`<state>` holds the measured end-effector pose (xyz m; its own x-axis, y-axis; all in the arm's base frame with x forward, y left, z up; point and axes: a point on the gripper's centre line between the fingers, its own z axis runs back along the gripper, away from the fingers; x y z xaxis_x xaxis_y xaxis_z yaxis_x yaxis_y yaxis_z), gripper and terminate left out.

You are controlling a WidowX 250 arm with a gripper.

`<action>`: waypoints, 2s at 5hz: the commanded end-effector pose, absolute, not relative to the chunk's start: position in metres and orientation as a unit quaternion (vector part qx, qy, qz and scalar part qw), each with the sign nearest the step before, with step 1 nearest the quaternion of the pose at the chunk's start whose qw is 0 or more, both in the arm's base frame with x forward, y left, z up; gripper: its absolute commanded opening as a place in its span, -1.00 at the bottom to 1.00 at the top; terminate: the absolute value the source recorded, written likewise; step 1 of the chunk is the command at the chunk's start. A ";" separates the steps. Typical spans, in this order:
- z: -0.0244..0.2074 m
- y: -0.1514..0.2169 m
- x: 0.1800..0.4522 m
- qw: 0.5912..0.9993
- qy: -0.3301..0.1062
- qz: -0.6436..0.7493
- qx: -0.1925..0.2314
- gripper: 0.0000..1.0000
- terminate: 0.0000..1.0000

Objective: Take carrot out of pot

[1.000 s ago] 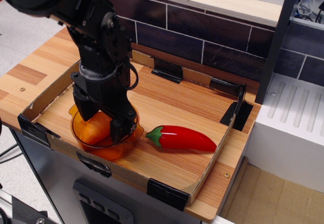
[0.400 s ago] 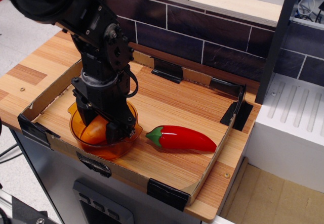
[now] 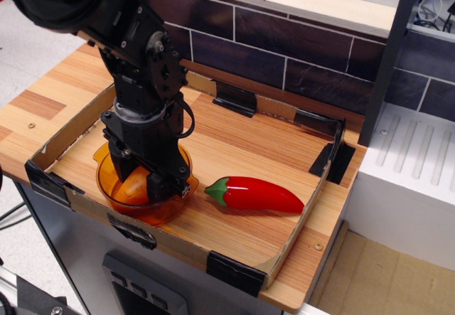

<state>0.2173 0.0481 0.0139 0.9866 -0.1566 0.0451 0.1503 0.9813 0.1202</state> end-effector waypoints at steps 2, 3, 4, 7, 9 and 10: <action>0.086 0.058 0.227 0.986 -0.156 -0.033 0.058 -1.00 -1.00; 0.102 0.045 0.249 0.988 -0.149 -0.008 0.037 -1.00 -1.00; 0.100 0.030 0.273 0.990 -0.138 0.003 0.036 -1.00 -1.00; 0.050 -0.016 0.329 0.995 -0.090 0.005 0.041 -1.00 -1.00; 0.015 -0.029 0.341 0.996 -0.065 0.007 0.061 -1.00 -1.00; 0.014 -0.031 0.340 0.996 -0.059 0.005 0.061 1.00 -1.00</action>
<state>0.3363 -0.0353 0.0036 0.9966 0.0141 0.0809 -0.0239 0.9924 0.1206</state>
